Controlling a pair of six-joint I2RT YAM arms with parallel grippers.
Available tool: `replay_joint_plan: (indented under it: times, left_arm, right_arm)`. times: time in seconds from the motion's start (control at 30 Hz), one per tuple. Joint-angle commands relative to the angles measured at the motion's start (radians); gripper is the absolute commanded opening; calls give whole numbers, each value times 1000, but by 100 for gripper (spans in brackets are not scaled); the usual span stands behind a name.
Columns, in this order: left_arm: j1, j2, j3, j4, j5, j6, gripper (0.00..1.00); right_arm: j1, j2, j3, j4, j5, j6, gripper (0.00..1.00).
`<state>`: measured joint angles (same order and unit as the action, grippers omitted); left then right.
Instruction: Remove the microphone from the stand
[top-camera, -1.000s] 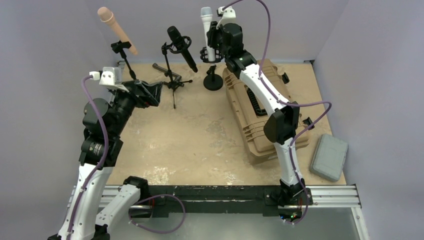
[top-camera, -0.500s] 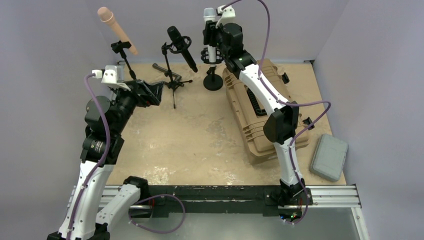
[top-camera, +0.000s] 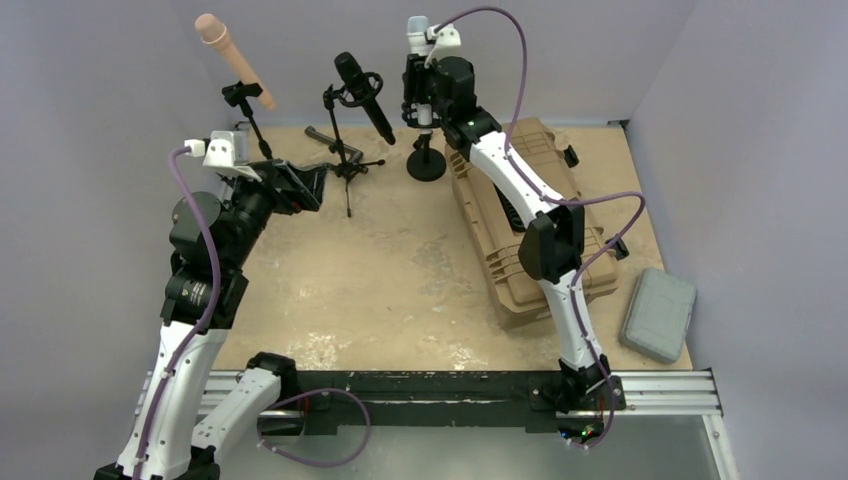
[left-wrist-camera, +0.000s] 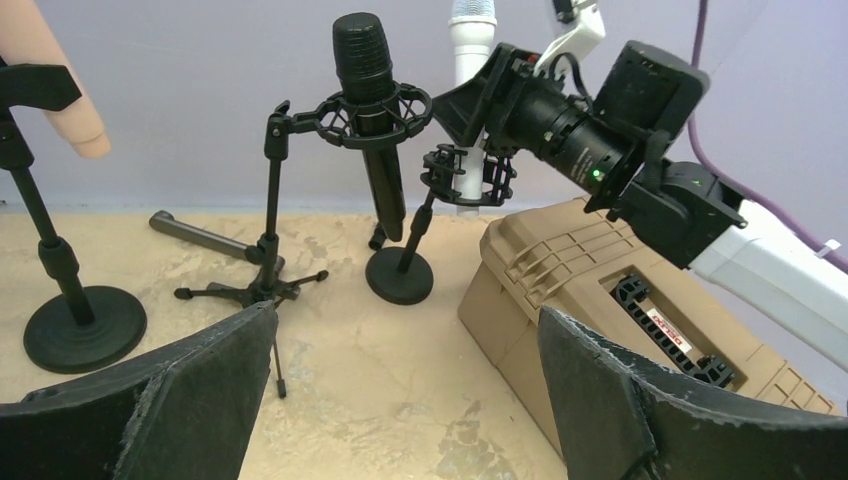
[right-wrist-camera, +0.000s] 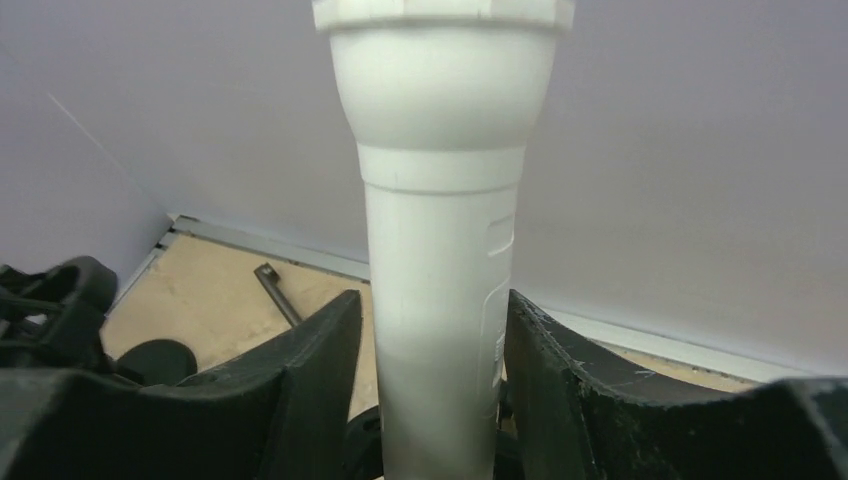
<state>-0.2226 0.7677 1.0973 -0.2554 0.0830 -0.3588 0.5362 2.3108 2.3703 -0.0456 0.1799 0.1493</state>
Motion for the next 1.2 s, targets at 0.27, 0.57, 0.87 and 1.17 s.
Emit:
replay_joint_plan:
  times: [0.27, 0.57, 0.87, 1.17]
  left_arm:
    - [8, 7, 10, 31, 18, -20, 100]
    - [8, 8, 8, 31, 16, -22, 99]
    - [8, 5, 10, 31, 19, -25, 99]
    - [8, 18, 9, 36, 37, -42, 98]
  right_arm:
    - [-7, -80, 72, 63, -10, -14, 21]
    - [-7, -137, 151, 173, 32, -67, 6]
    - [6, -398, -120, 162, -13, 24, 0]
    - [46, -692, -643, 185, -128, 138, 0]
